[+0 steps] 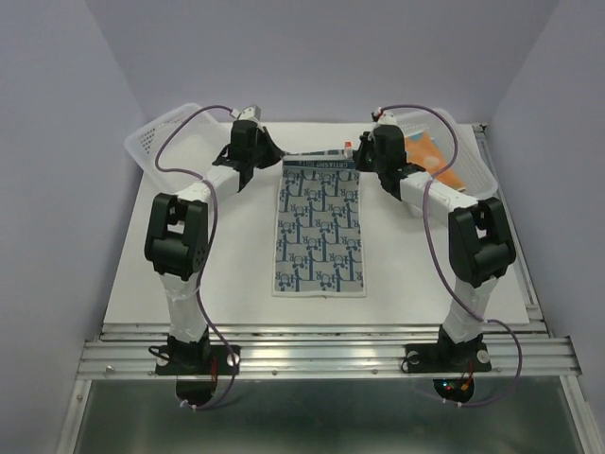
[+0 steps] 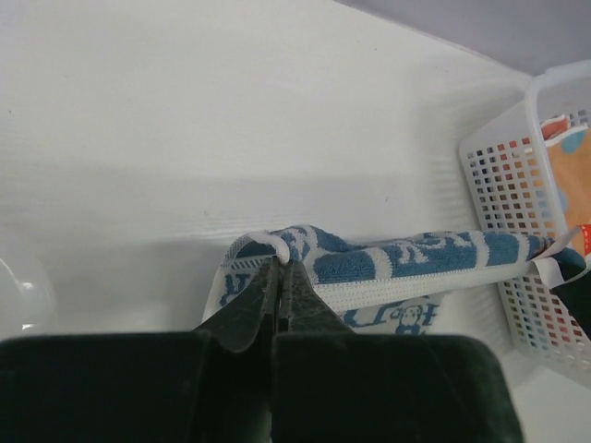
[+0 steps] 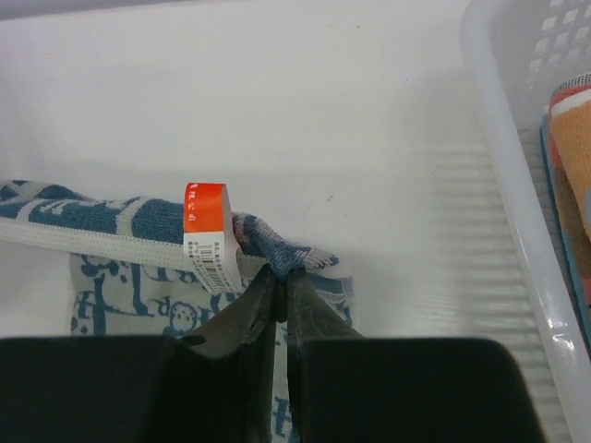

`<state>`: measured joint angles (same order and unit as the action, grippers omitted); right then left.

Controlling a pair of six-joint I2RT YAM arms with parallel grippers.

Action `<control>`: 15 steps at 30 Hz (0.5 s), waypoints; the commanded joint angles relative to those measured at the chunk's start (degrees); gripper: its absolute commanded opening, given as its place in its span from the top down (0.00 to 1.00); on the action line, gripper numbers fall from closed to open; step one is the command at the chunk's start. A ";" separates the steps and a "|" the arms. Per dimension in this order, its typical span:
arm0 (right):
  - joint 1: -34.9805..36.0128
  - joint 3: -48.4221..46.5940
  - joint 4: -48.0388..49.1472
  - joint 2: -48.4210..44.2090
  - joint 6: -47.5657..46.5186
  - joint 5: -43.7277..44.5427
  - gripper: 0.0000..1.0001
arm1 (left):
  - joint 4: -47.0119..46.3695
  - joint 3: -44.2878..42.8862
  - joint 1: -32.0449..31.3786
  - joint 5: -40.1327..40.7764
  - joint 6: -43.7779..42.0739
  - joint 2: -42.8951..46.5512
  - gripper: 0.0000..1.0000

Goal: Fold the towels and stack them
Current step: Fold the towel

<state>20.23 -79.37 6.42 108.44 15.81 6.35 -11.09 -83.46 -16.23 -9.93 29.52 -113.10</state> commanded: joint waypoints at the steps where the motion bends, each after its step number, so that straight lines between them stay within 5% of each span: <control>1: -1.33 -2.02 -3.07 -2.35 1.05 0.07 0.99 | -2.62 1.45 1.73 1.14 -1.84 5.51 1.00; 15: 0.42 23.02 -11.86 -21.33 12.66 -14.43 0.99 | -8.42 36.42 -2.75 3.51 5.80 30.20 1.00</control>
<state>20.43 -61.84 -2.48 91.83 26.00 -6.92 -17.43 -53.28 -18.06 -11.46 33.34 -89.25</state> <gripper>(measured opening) 0.093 0.037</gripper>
